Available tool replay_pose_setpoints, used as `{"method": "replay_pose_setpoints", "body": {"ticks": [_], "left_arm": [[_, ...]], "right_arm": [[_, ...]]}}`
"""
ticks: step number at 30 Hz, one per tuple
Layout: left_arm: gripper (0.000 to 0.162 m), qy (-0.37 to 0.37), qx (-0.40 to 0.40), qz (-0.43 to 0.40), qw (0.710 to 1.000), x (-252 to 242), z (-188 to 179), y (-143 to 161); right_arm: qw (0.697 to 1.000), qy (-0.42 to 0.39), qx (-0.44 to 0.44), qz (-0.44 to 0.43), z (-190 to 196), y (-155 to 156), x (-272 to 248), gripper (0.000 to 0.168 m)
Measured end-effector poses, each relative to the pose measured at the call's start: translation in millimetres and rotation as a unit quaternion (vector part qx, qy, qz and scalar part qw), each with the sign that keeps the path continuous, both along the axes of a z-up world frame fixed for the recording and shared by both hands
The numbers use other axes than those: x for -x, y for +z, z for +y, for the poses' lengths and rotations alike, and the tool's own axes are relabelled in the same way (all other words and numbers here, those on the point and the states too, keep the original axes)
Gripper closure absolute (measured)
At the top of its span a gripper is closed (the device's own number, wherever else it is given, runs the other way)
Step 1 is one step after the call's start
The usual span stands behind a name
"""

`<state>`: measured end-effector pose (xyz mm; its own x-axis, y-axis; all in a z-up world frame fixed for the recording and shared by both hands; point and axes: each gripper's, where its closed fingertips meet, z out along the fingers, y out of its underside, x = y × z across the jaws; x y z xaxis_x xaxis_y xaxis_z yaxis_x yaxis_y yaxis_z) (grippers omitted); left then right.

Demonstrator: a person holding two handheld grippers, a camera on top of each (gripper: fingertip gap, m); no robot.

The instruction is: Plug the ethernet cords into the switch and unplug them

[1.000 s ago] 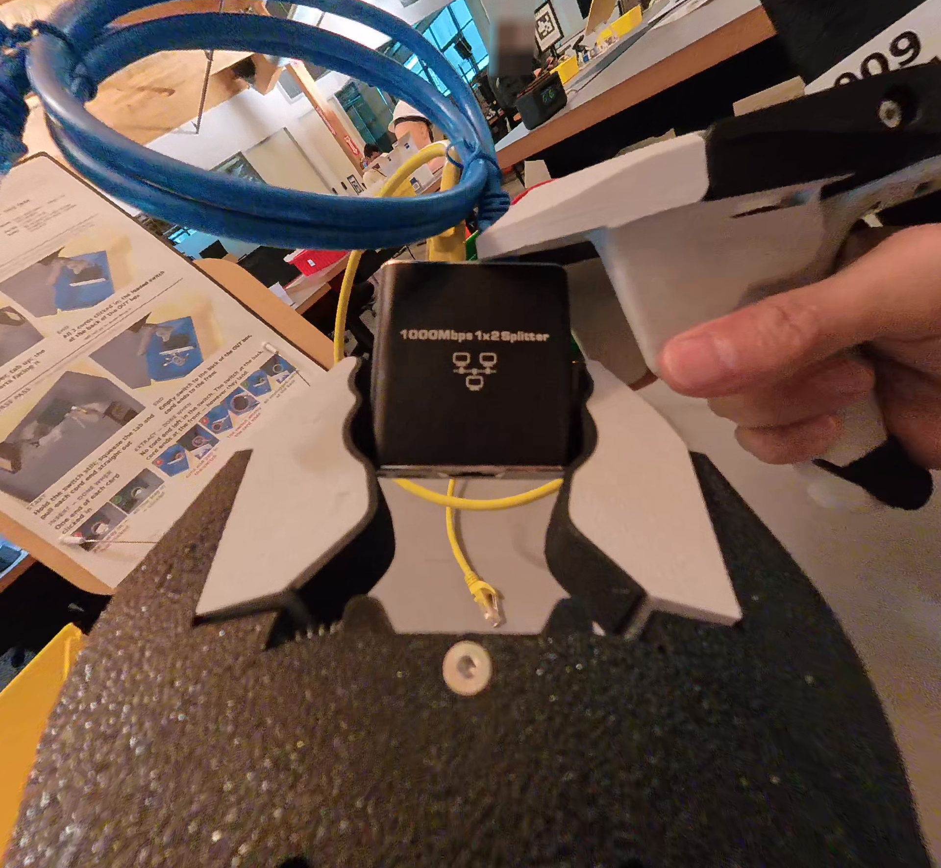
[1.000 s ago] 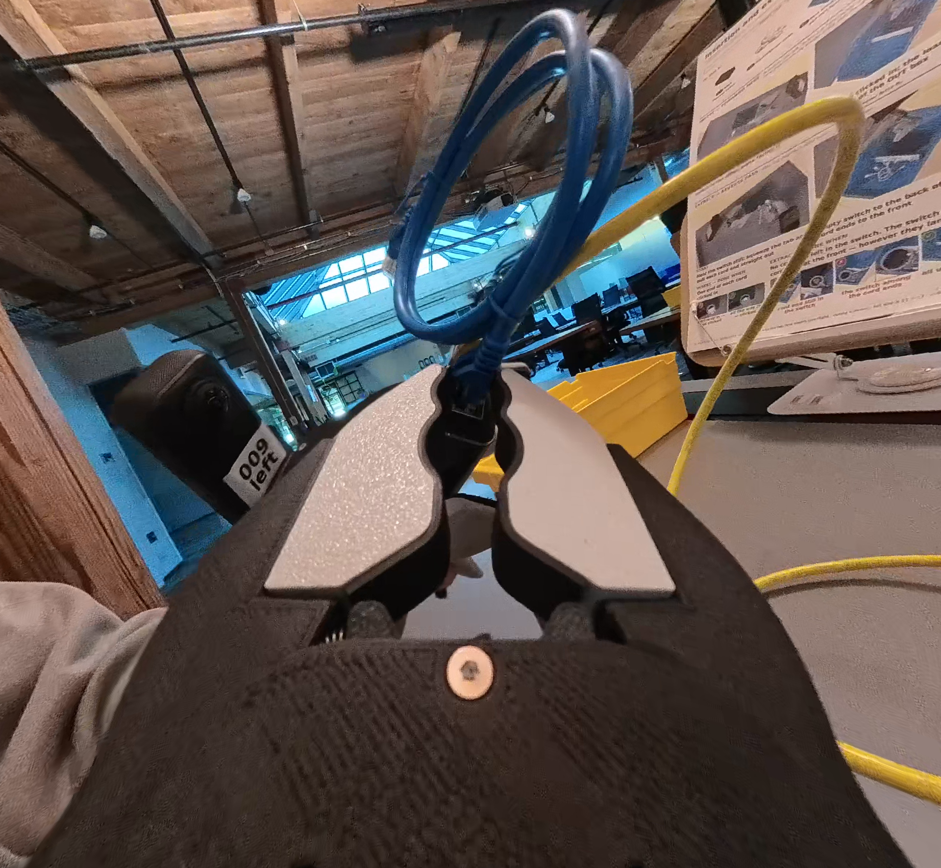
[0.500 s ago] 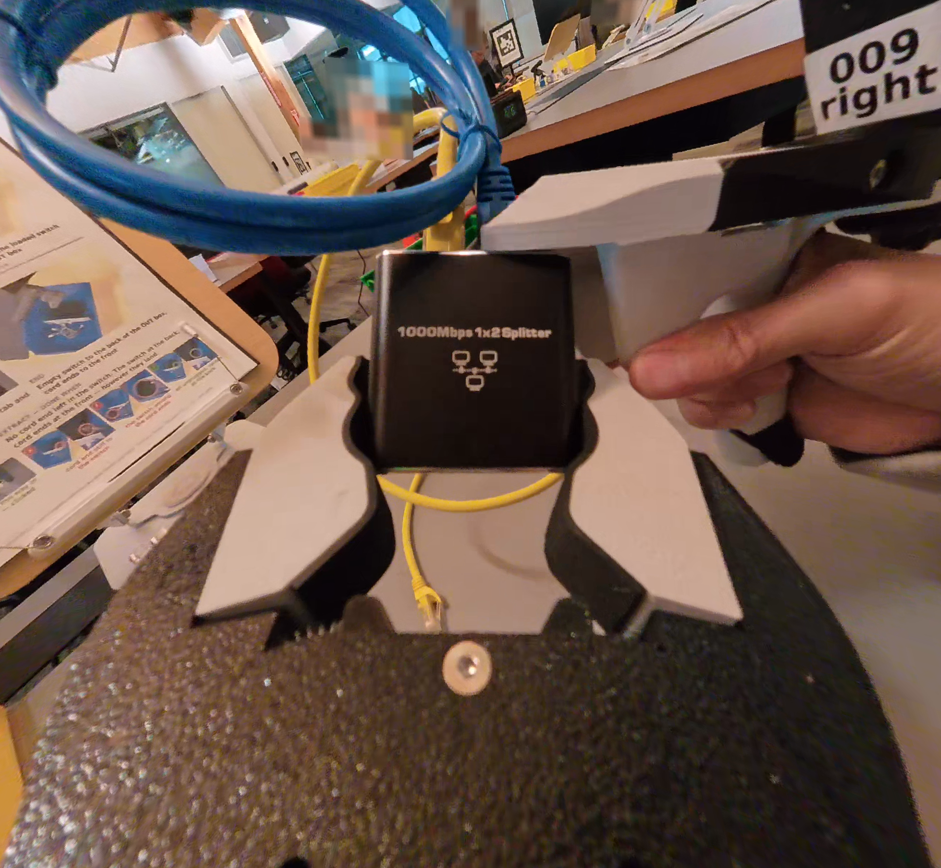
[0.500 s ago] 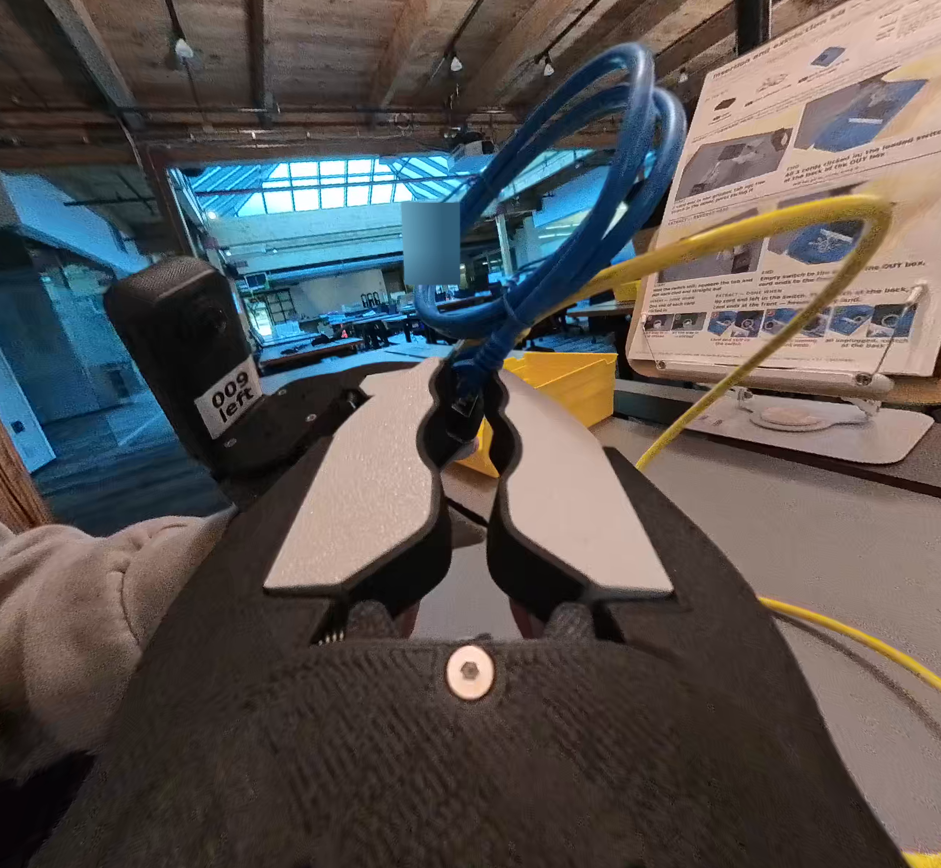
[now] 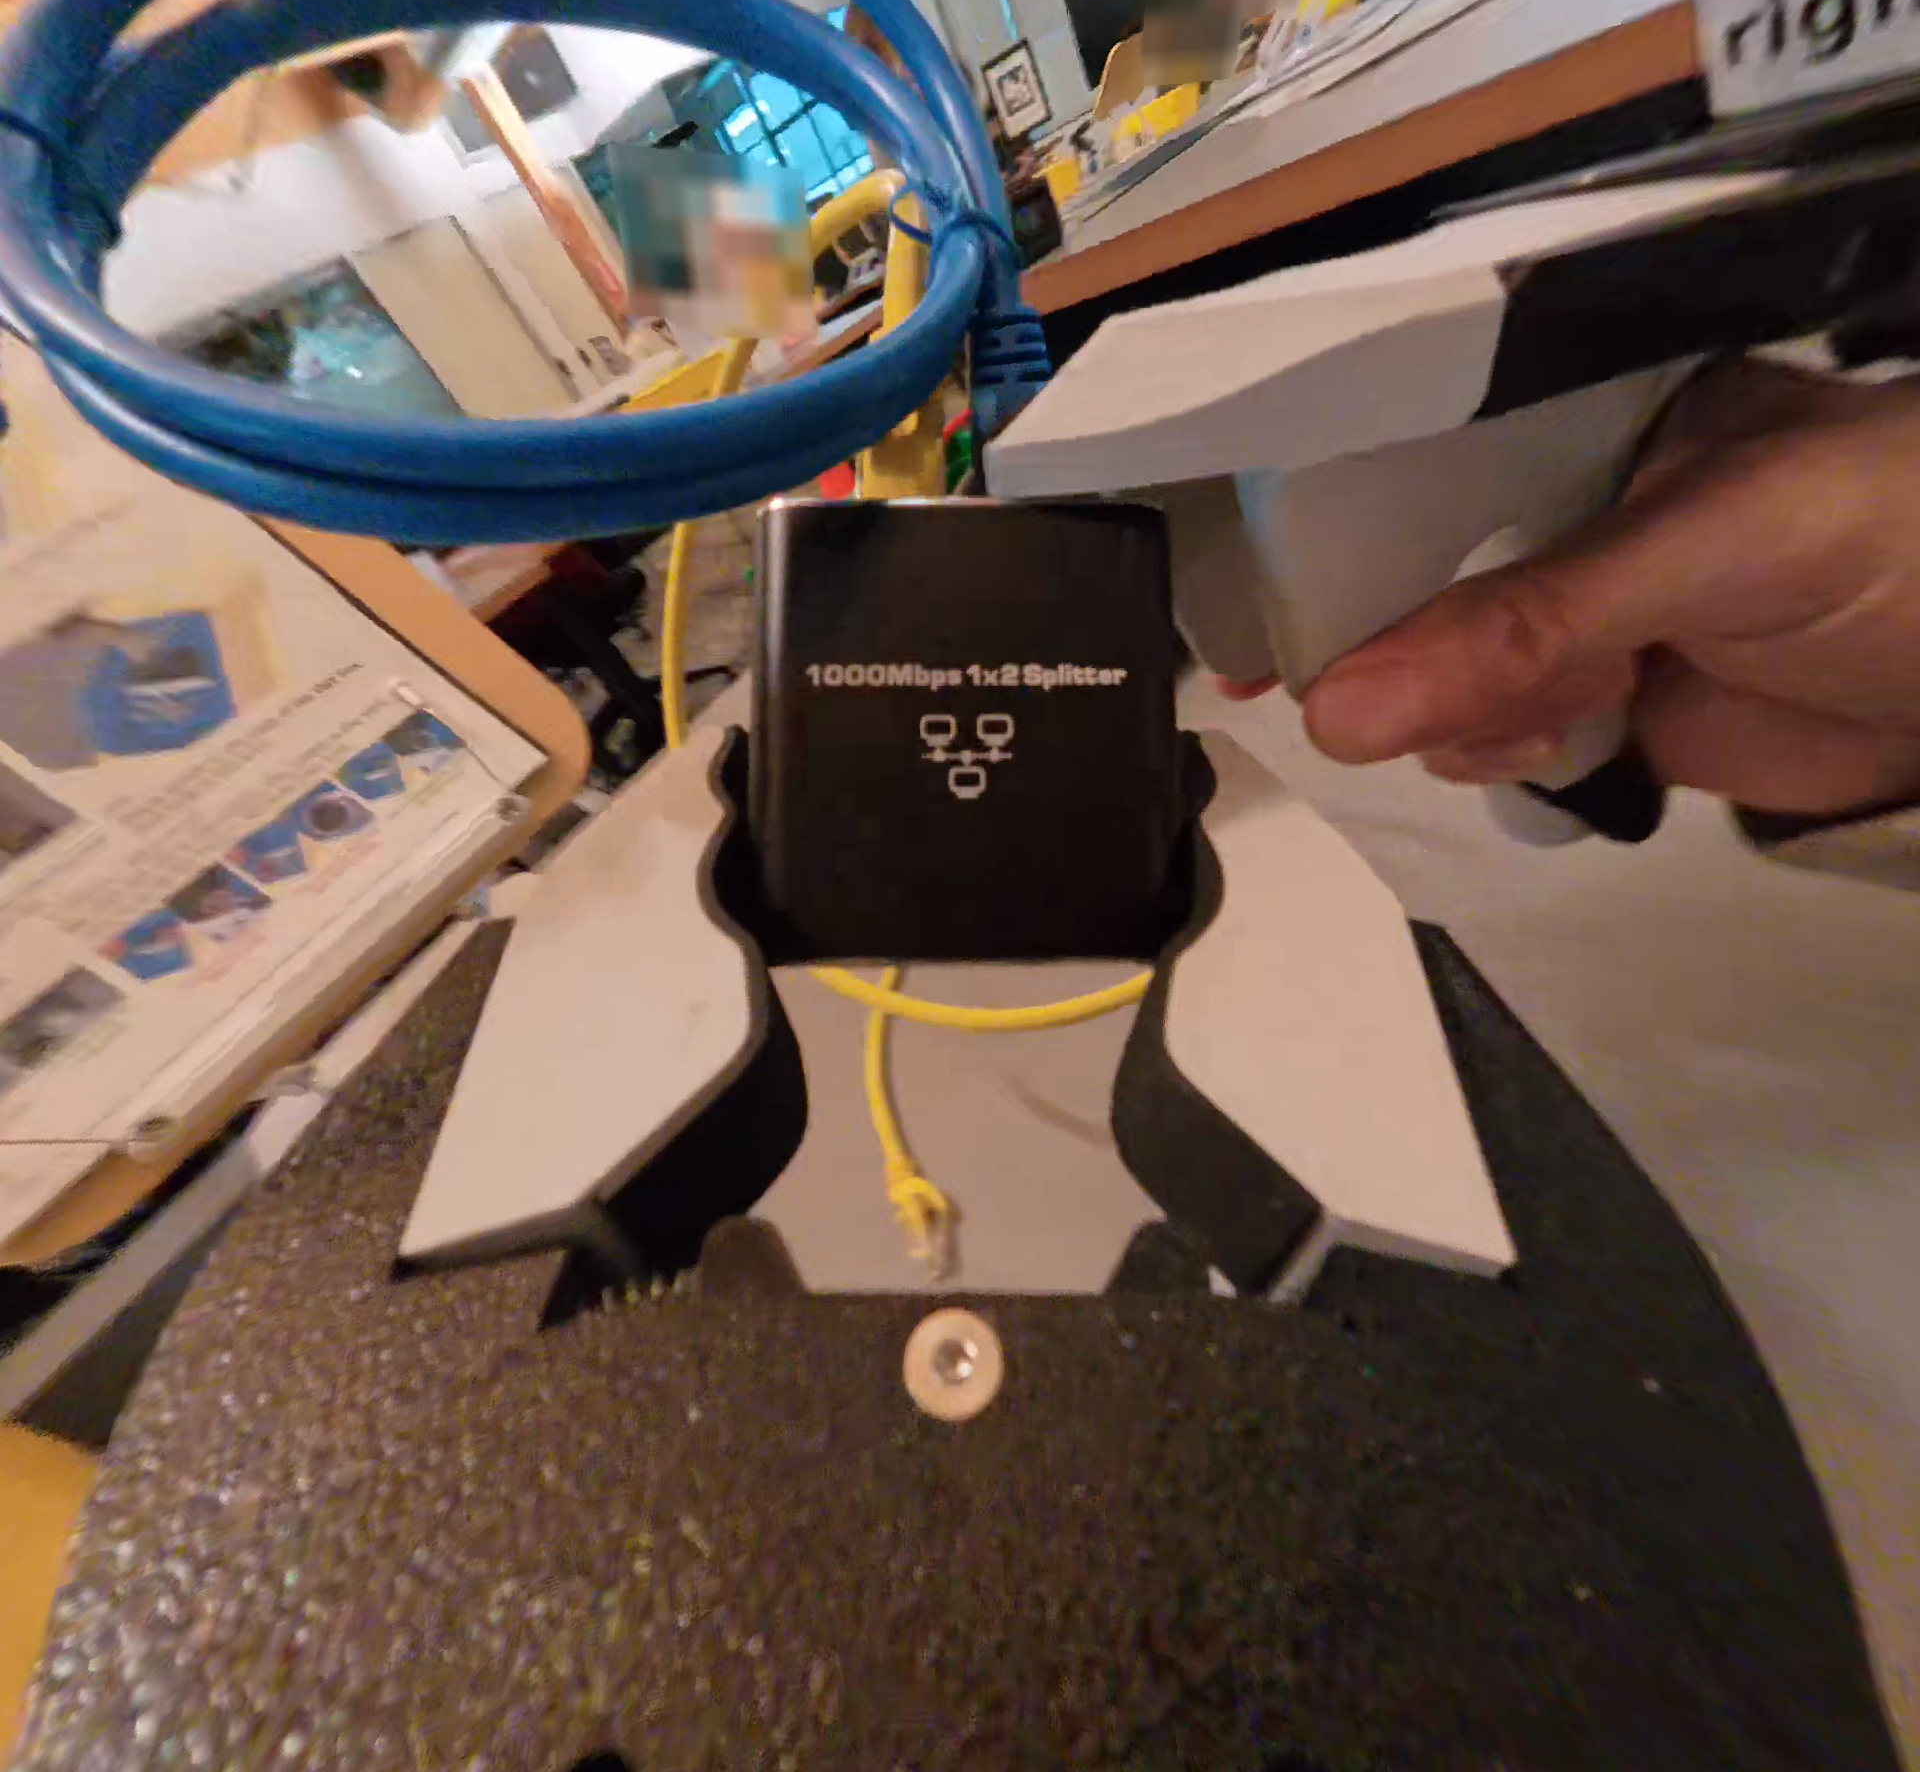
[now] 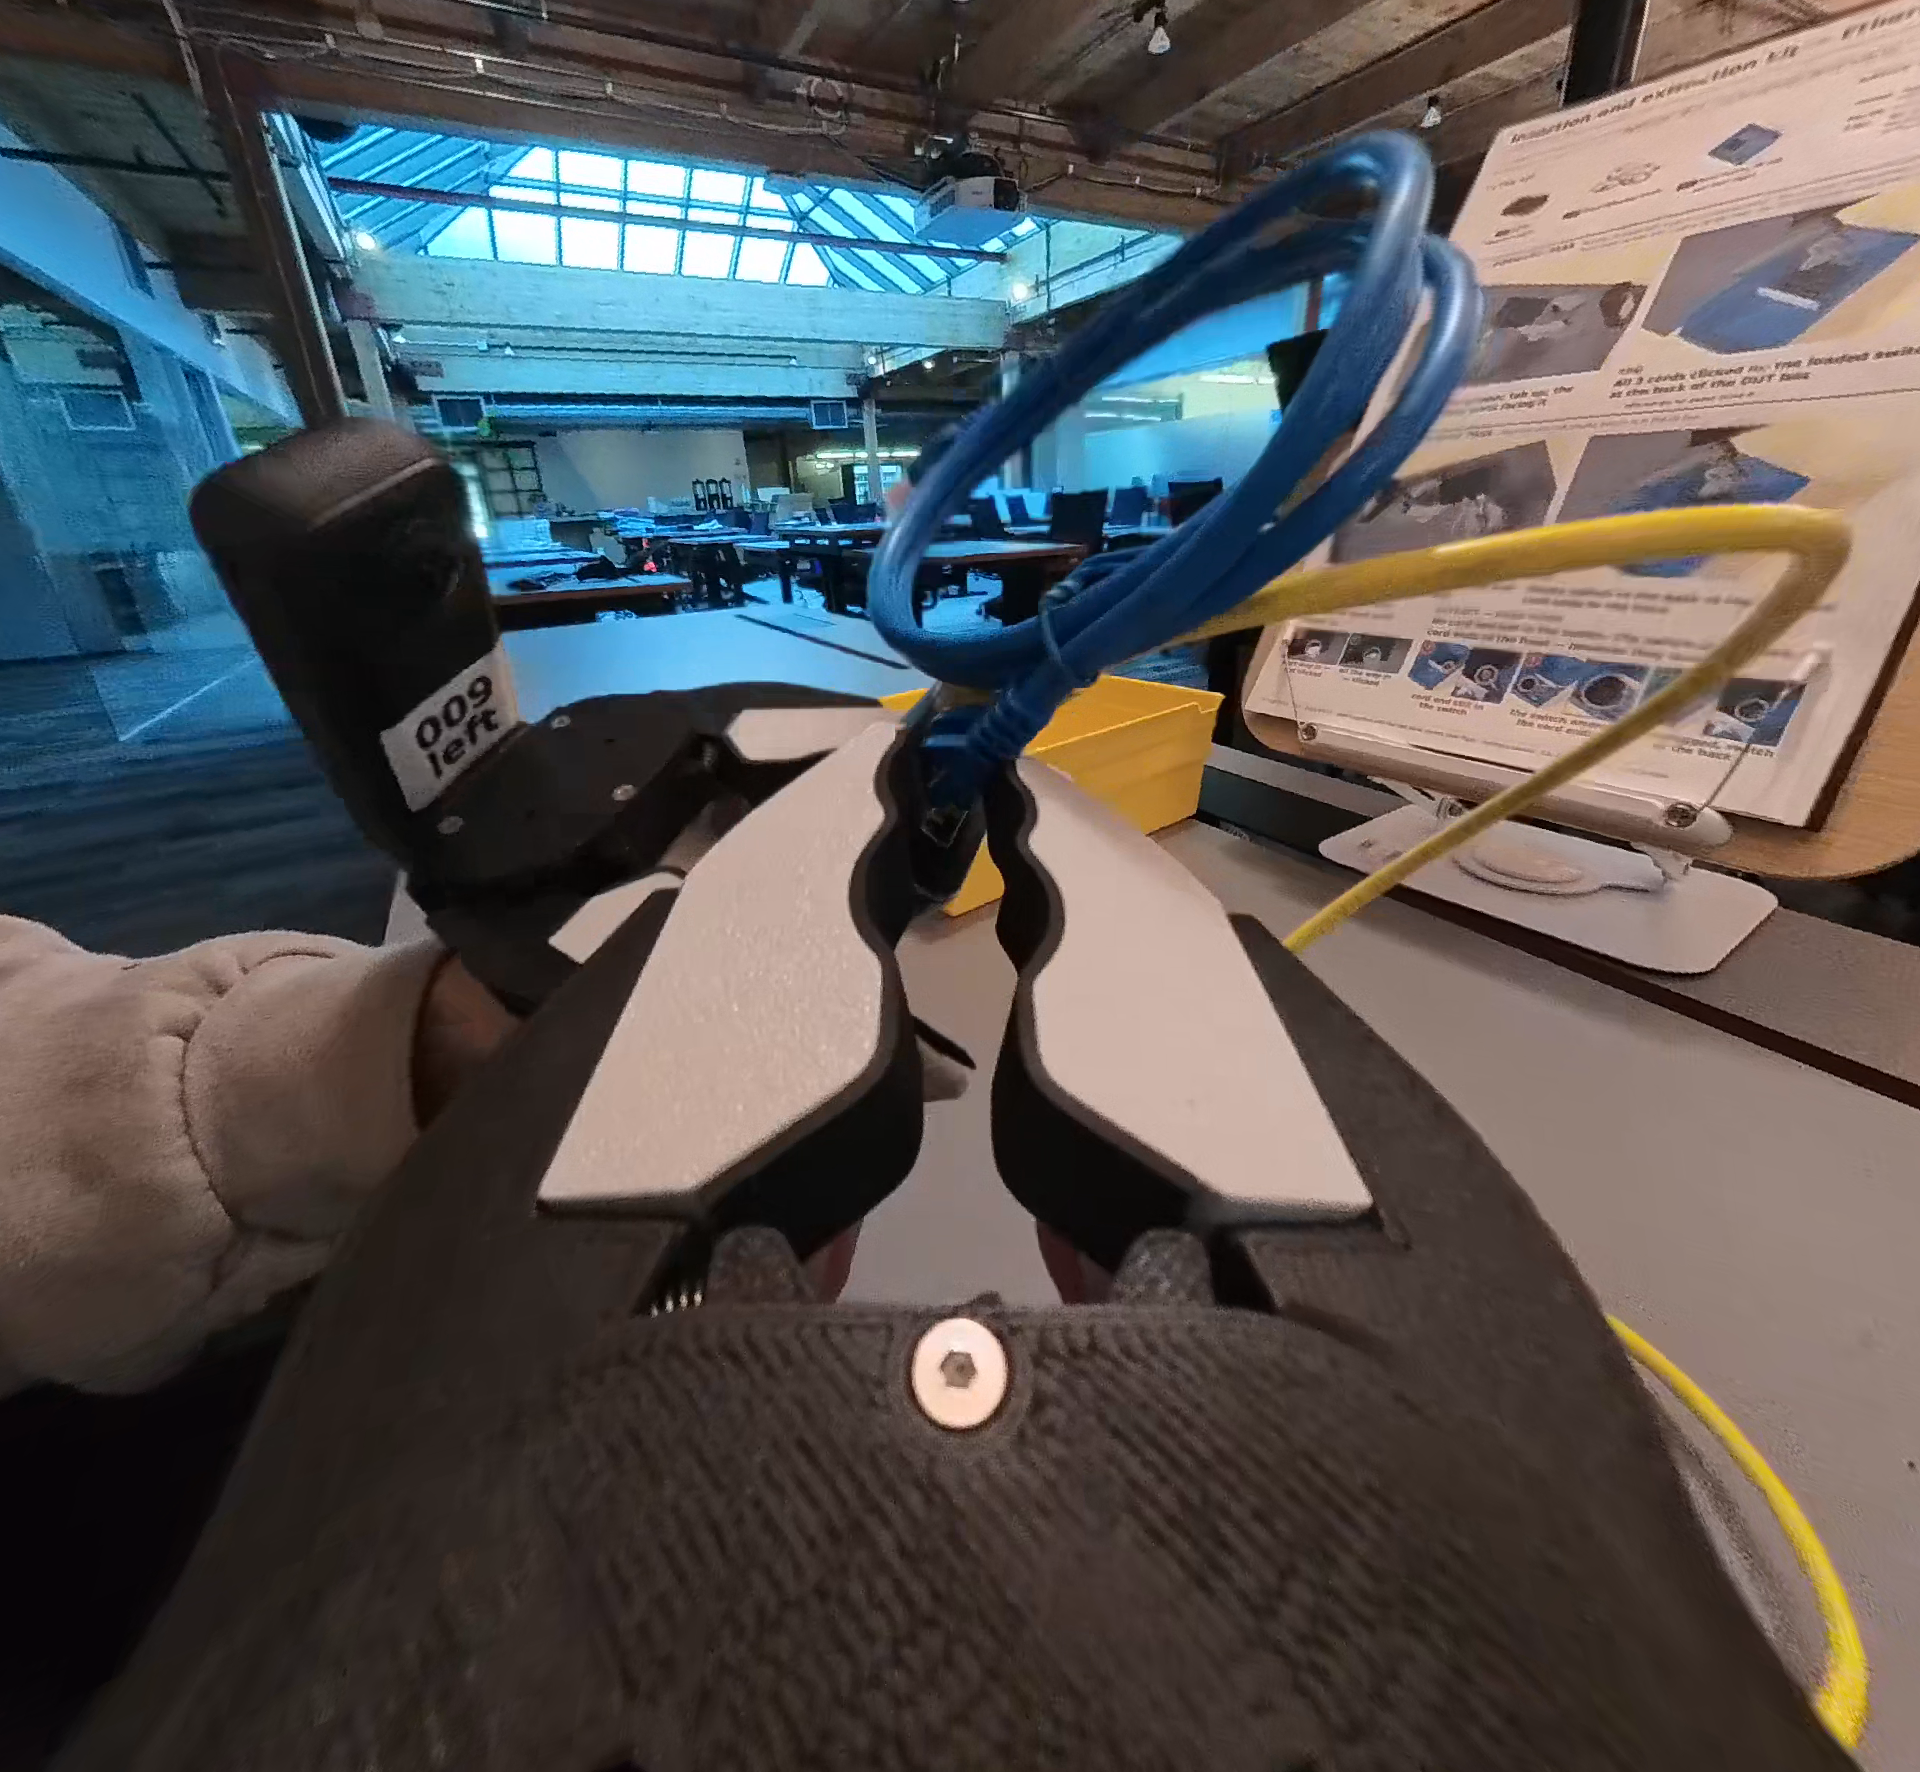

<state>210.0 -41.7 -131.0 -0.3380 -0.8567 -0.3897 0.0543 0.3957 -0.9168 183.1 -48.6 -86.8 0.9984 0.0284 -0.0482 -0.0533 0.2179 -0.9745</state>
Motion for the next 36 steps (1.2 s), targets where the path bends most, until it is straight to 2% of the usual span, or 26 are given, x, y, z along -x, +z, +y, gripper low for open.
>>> {"method": "replay_pose_setpoints", "body": {"ticks": [4, 6, 8, 14, 16, 20, 24, 26, 28, 33, 36], "left_arm": [[0.086, 0.070, -0.098, -0.074, 0.990, -0.2, 13.8, 11.2], [0.087, 0.089, -0.119, -0.090, 0.985, 1.1, 16.1, 13.9], [0.086, 0.083, -0.107, -0.084, 0.987, 0.6, 15.9, 11.1], [0.086, 0.015, 0.036, -0.006, 0.999, -0.1, 3.0, -6.5], [0.086, -0.001, 0.058, 0.009, 0.998, -0.1, 0.6, -9.7], [0.086, 0.020, 0.022, -0.012, 0.999, -1.4, 5.7, -9.6], [0.087, 0.073, -0.064, -0.079, 0.992, 1.0, 16.8, 1.5], [0.086, 0.084, -0.091, -0.085, 0.989, 2.0, 19.2, 4.3], [0.087, 0.072, -0.071, -0.065, 0.993, 1.6, 17.6, 0.7], [0.086, 0.006, 0.039, -0.001, 0.999, 2.8, 5.2, -9.8], [0.086, 0.041, -0.022, -0.026, 0.999, 1.9, 13.1, -8.6]], "right_arm": [[0.998, 0.028, -0.028, 0.050, 3.0, 5.4, 5.4, 0.154], [0.994, 0.048, -0.046, 0.085, 3.0, 5.4, 5.5, 0.154], [0.993, 0.052, -0.045, 0.097, 4.0, 3.4, 5.0, 0.154], [0.999, 0.012, -0.002, 0.050, 6.0, -7.3, -1.9, 0.154], [0.999, 0.004, 0.009, 0.036, 6.0, -9.2, -2.3, 0.153], [0.999, 0.009, 0.010, 0.034, 7.2, -9.3, -0.2, 0.154], [0.994, 0.055, -0.021, 0.088, 7.8, -3.7, 5.6, 0.154], [0.990, 0.065, -0.038, 0.119, 7.6, -3.7, 3.9, 0.154], [0.994, 0.050, -0.024, 0.096, 8.0, -5.5, 2.3, 0.154], [0.999, 0.020, 0.014, 0.046, 6.1, -9.8, -2.2, 0.154], [0.997, 0.031, 0.003, 0.068, 6.7, -9.9, -0.9, 0.154]]}}
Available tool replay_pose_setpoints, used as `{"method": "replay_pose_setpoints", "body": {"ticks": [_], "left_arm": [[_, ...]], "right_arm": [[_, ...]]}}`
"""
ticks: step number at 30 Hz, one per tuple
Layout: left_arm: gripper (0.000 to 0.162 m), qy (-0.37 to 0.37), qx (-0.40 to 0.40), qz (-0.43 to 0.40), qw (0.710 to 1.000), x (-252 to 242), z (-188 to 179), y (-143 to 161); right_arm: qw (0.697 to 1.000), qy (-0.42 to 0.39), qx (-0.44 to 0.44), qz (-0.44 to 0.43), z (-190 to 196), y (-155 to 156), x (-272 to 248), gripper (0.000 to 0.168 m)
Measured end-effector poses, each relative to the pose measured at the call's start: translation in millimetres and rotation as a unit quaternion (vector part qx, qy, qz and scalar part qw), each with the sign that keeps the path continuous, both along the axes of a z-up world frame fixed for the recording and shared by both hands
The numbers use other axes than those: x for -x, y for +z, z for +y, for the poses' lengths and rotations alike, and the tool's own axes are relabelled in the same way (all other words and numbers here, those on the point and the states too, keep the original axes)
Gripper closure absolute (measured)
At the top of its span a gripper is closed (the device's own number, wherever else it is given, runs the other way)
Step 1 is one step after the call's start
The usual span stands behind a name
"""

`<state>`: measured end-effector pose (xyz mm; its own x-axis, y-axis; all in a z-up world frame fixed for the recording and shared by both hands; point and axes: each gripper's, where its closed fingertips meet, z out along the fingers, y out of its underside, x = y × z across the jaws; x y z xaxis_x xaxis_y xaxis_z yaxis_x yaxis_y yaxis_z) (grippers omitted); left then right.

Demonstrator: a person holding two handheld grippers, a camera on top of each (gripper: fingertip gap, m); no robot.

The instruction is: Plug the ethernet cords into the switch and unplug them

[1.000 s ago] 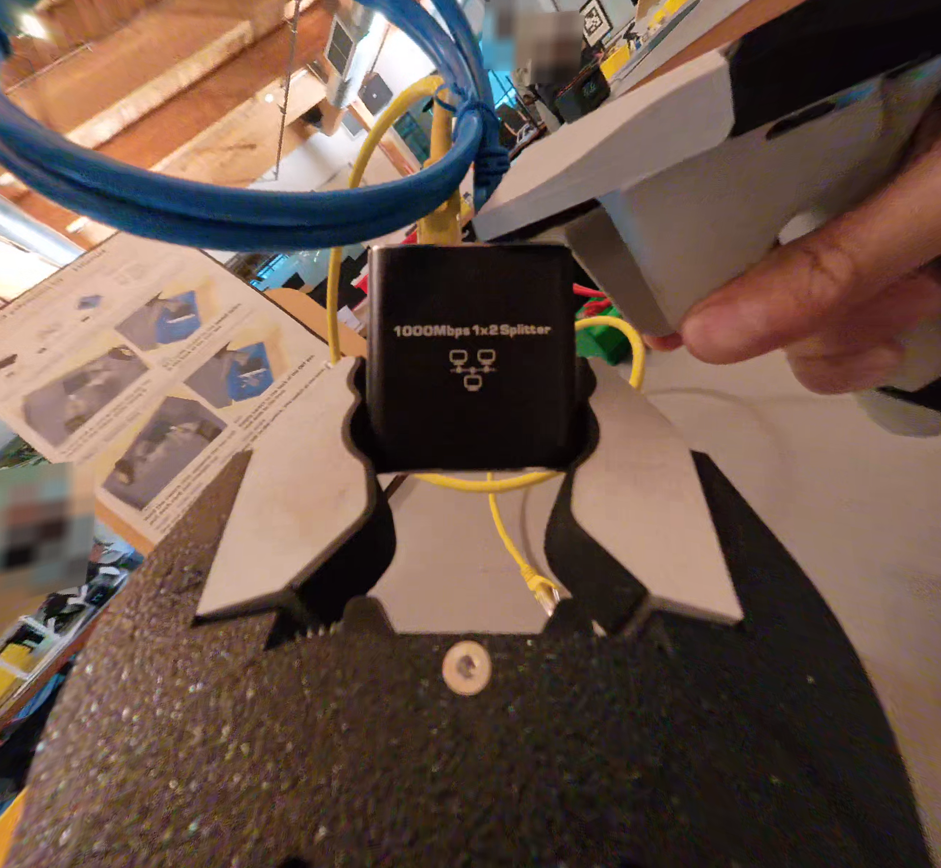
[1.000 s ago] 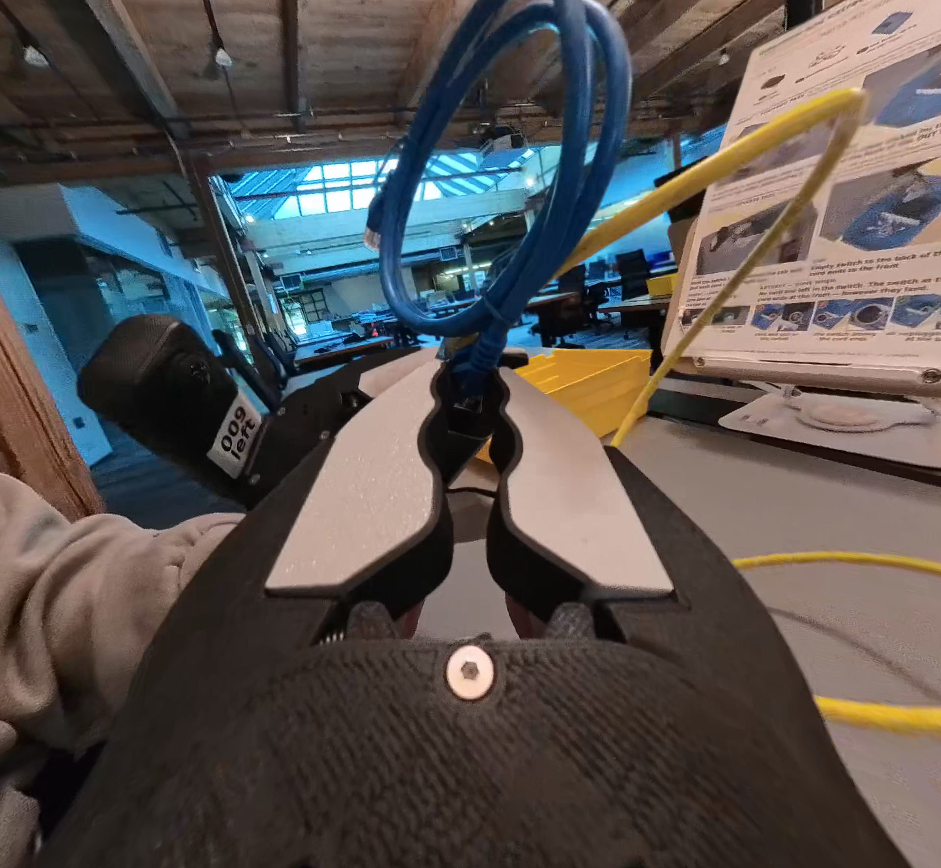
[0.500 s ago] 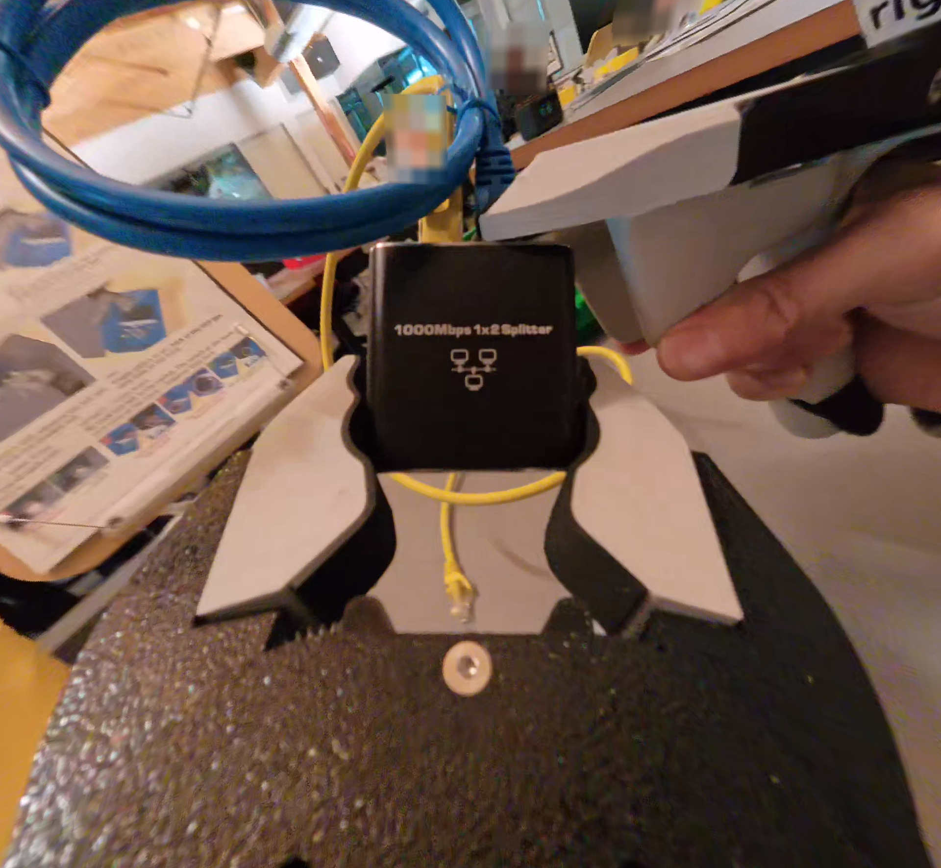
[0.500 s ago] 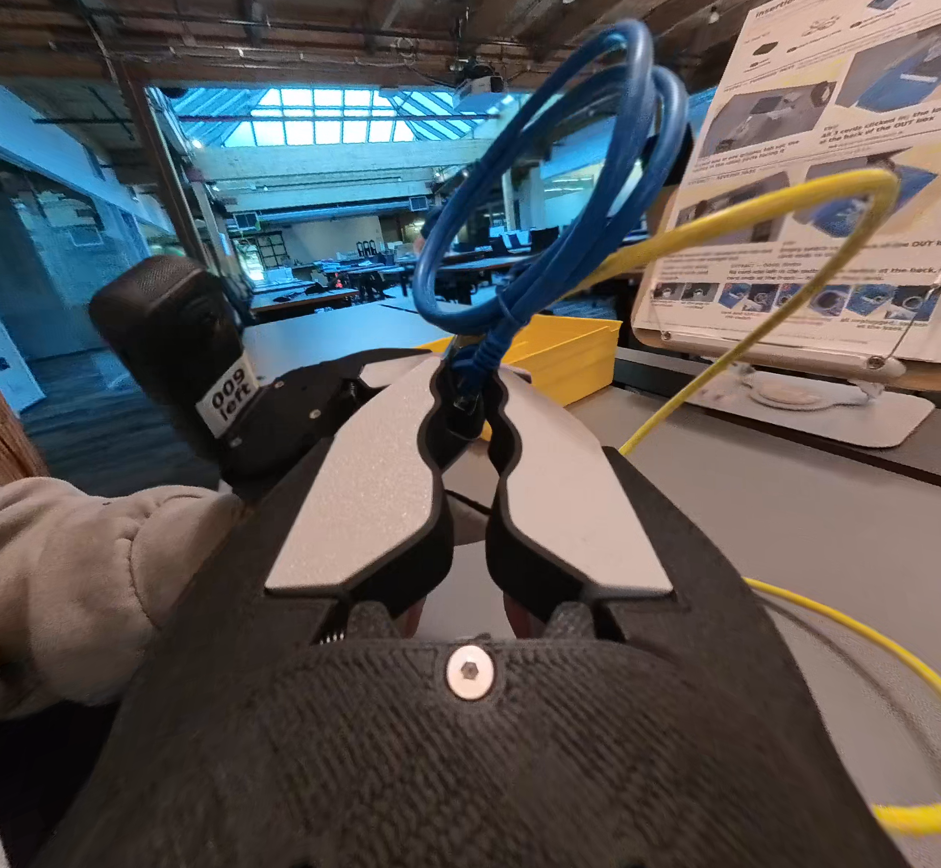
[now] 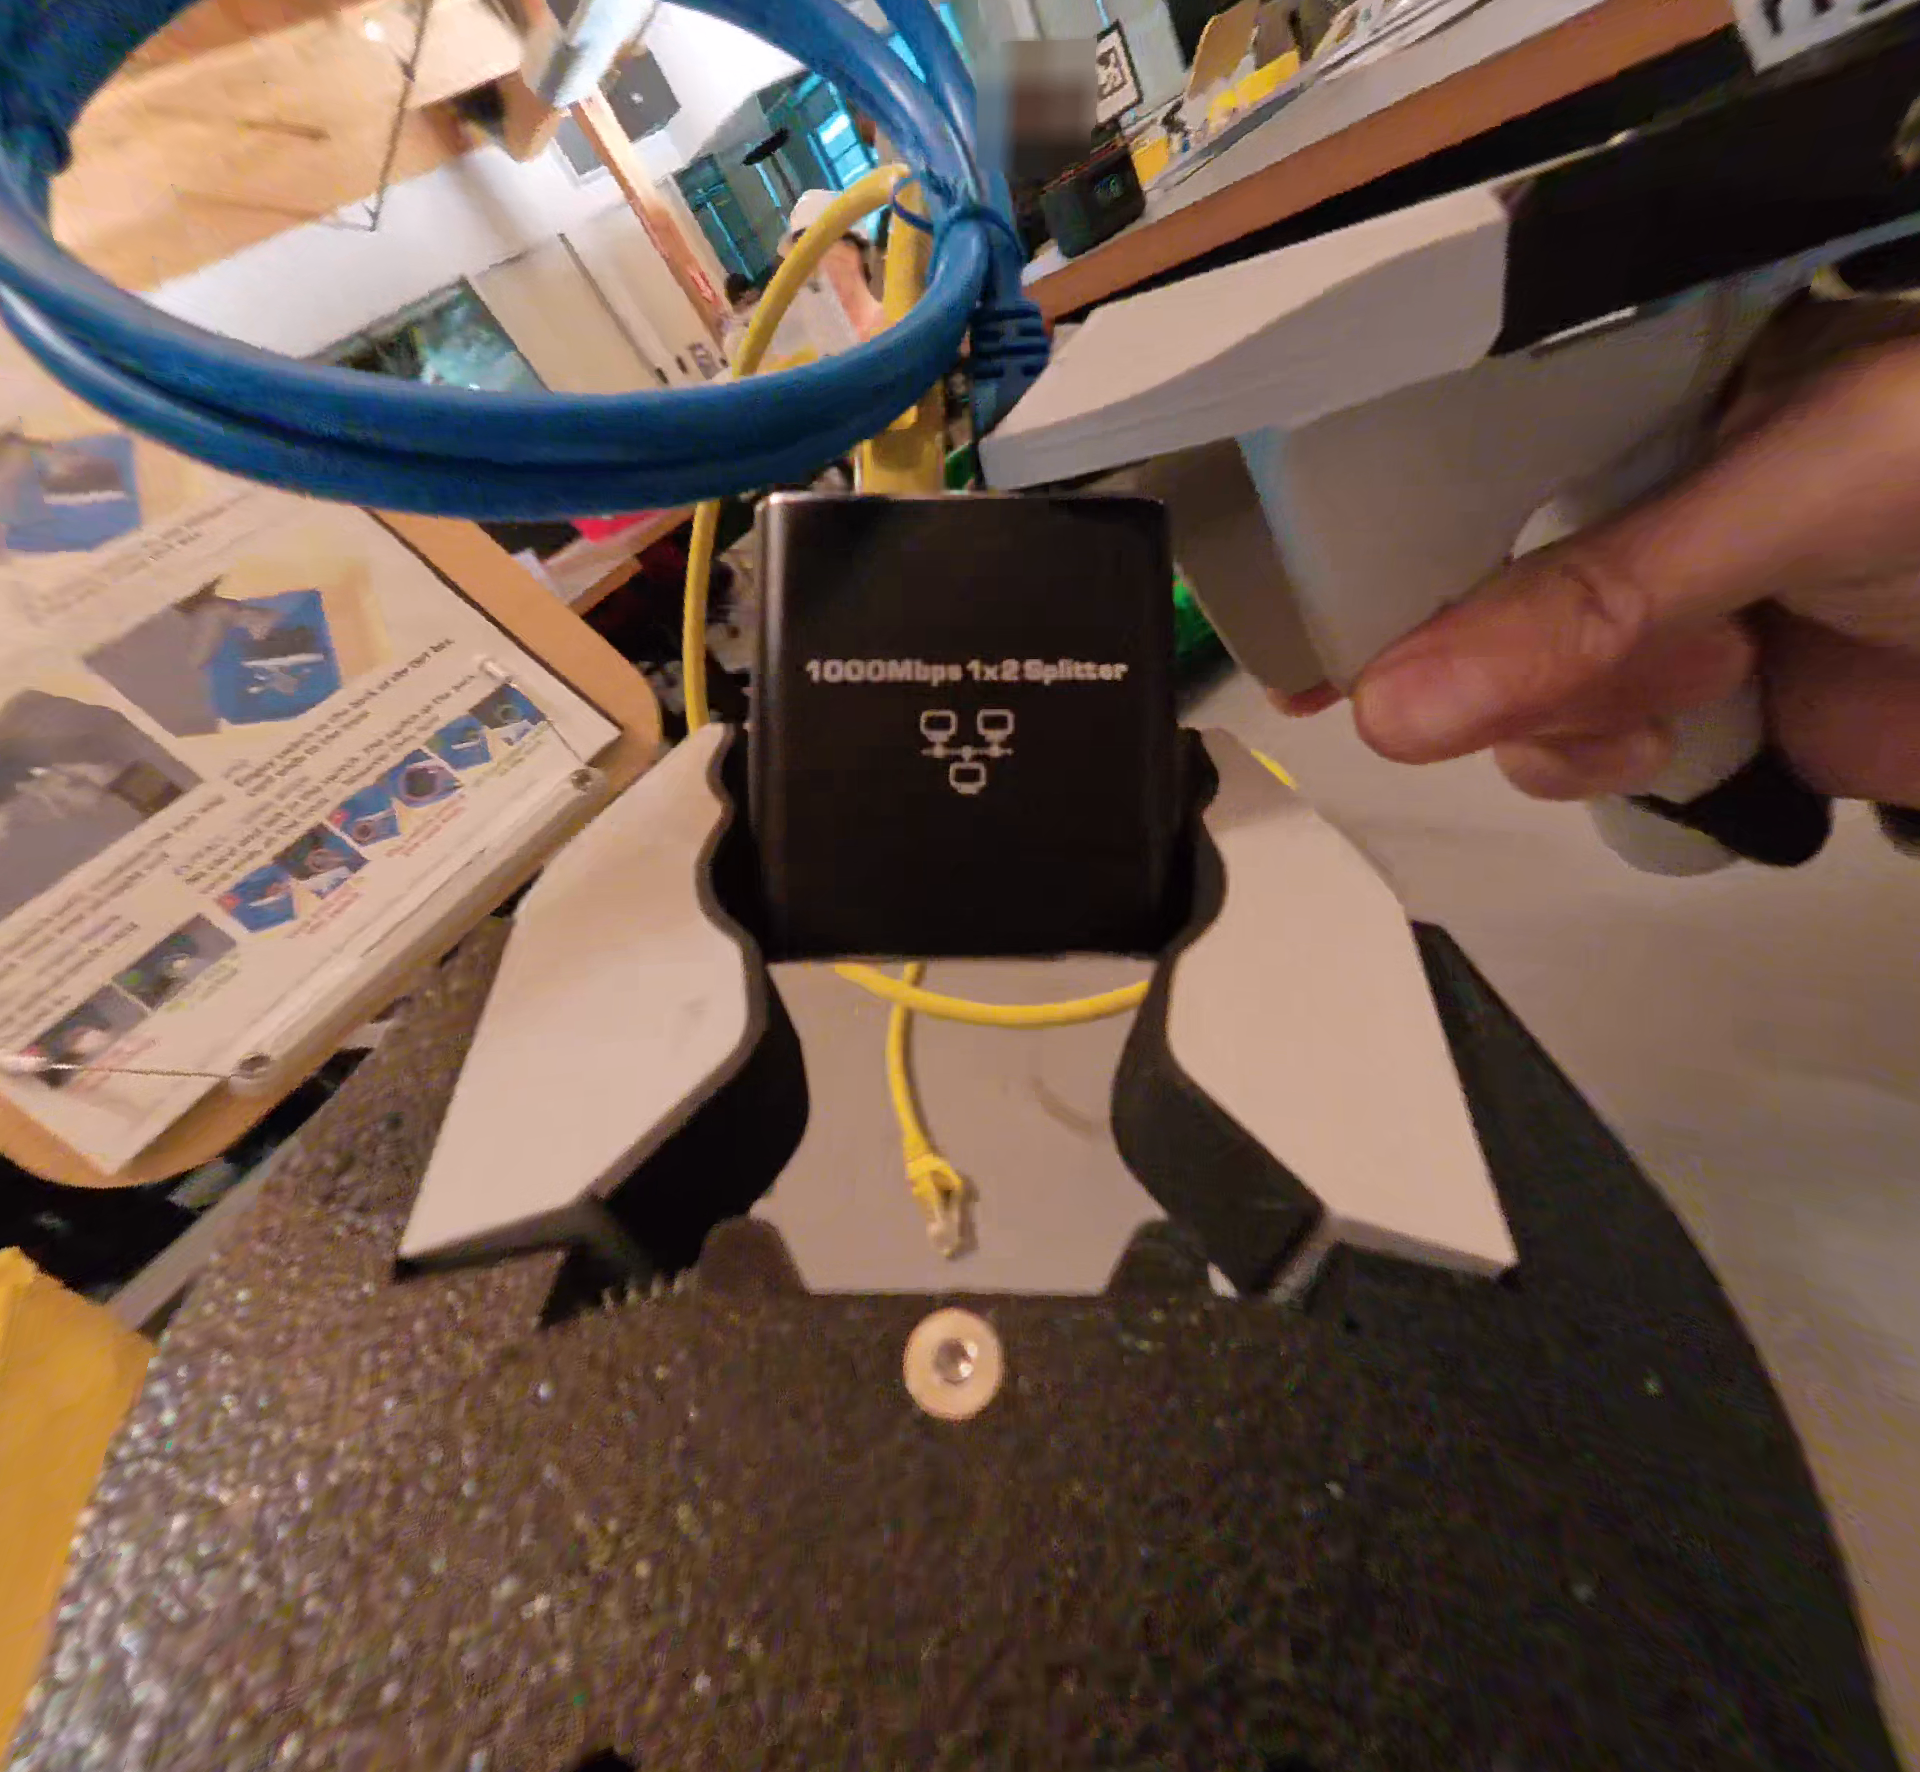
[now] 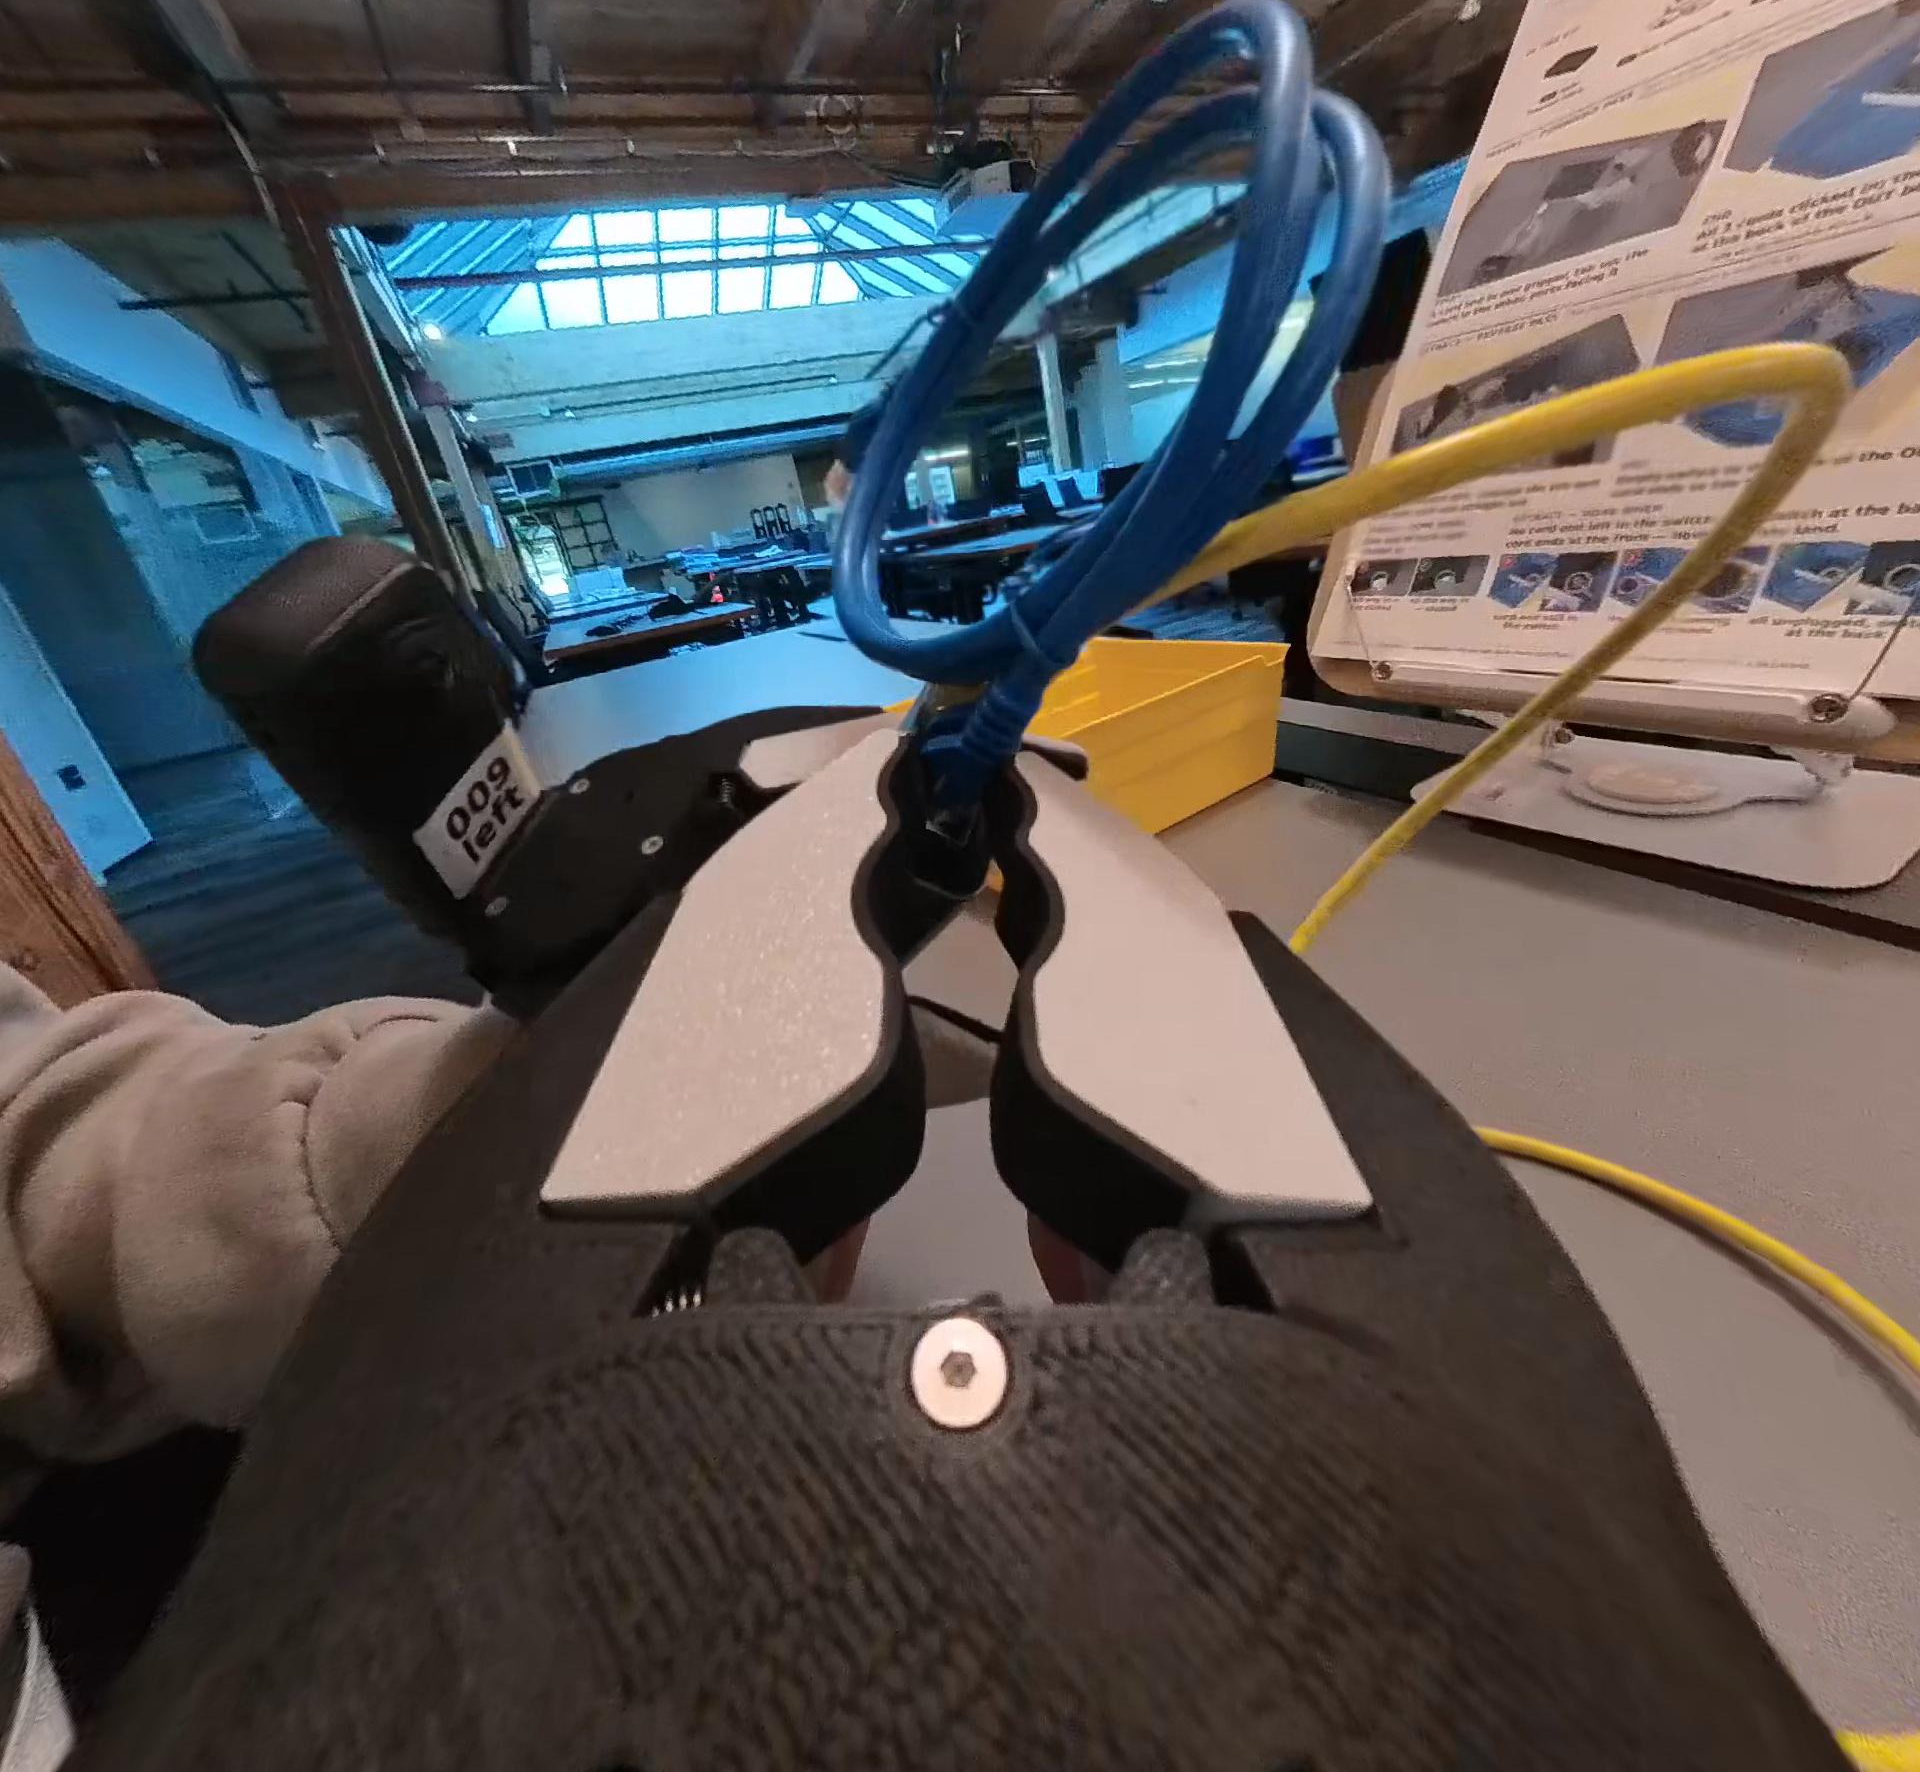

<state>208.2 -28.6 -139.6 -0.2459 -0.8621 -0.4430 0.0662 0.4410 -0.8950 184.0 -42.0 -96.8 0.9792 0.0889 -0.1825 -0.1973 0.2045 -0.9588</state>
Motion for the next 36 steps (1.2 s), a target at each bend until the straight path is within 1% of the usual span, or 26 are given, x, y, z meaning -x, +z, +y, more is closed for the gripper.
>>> {"method": "replay_pose_setpoints", "body": {"ticks": [1, 3, 4, 7, 9, 13, 17, 18, 21, 23, 25, 28, 29, 30, 31, 32, 34, 36], "left_arm": [[0.086, 0.014, -0.022, -0.013, 1.000, 0.5, 2.3, 2.9], [0.086, 0.021, -0.034, -0.020, 0.999, 1.7, 3.0, 7.1], [0.086, 0.012, -0.022, -0.014, 1.000, 1.6, 1.8, 5.7], [0.086, -0.028, 0.048, 0.014, 0.998, 3.3, -5.6, -0.1], [0.086, -0.048, 0.084, 0.027, 0.995, 4.7, -9.7, -2.2], [0.086, -0.057, 0.112, 0.053, 0.991, 6.0, -11.9, -6.3], [0.086, -0.032, 0.069, 0.041, 0.996, 5.5, -7.1, -5.7], [0.086, -0.015, 0.042, 0.027, 0.999, 5.4, -3.9, -3.9], [0.087, 0.034, -0.051, -0.024, 0.998, 6.5, 6.5, 6.2], [0.086, 0.050, -0.087, -0.036, 0.994, 7.9, 10.6, 9.8], [0.086, 0.057, -0.105, -0.039, 0.992, 8.6, 13.1, 9.8], [0.087, 0.061, -0.107, -0.029, 0.992, 7.4, 13.9, 7.9], [0.087, 0.059, -0.103, -0.025, 0.993, 7.0, 12.4, 9.6], [0.087, 0.060, -0.110, -0.024, 0.992, 7.6, 11.0, 13.3], [0.087, 0.067, -0.128, -0.026, 0.989, 8.9, 10.5, 17.1], [0.087, 0.073, -0.145, -0.023, 0.987, 10.0, 9.8, 19.8], [0.087, 0.076, -0.164, -0.030, 0.983, 11.8, 8.2, 26.3], [0.087, 0.083, -0.179, -0.036, 0.980, 12.6, 9.4, 31.8]], "right_arm": [[1.000, 0.008, -0.004, 0.004, -0.1, 1.6, 1.1, 0.154], [1.000, 0.014, -0.018, 0.021, -0.7, 4.2, 0.5, 0.154], [1.000, 0.014, -0.012, 0.018, -0.7, 2.7, -0.4, 0.154], [1.000, 0.003, 0.001, 0.007, -1.0, -0.1, -2.3, 0.155], [1.000, -0.010, 0.011, -0.015, -1.2, -0.2, -2.7, 0.154], [0.999, -0.022, 0.025, -0.035, -0.8, -2.2, -3.1, 0.154], [0.999, -0.020, 0.028, -0.041, -0.1, -1.6, -1.5, 0.154], [0.999, -0.016, 0.026, -0.040, 0.1, -0.9, -0.2, 0.153], [0.998, 0.036, -0.018, 0.049, 0.6, 3.0, 4.1, 0.155], [0.994, 0.059, -0.036, 0.088, 1.8, 3.5, 4.7, 0.155], [0.991, 0.070, -0.041, 0.111, 3.1, 1.7, 4.6, 0.155], [0.990, 0.077, -0.033, 0.112, 4.1, -0.8, 2.8, 0.155], [0.991, 0.074, -0.043, 0.106, 2.7, 1.8, 2.3, 0.155], [0.988, 0.087, -0.062, 0.109, 0.6, 5.8, 3.3, 0.155], [0.983, 0.113, -0.069, 0.129, -1.2, 7.7, 4.0, 0.155], [0.981, 0.121, -0.068, 0.133, -2.6, 8.2, 3.4, 0.155], [0.982, 0.120, -0.081, 0.119, -5.5, 13.4, 4.8, 0.154], [0.978, 0.125, -0.094, 0.135, -5.2, 17.5, 5.5, 0.154]]}}
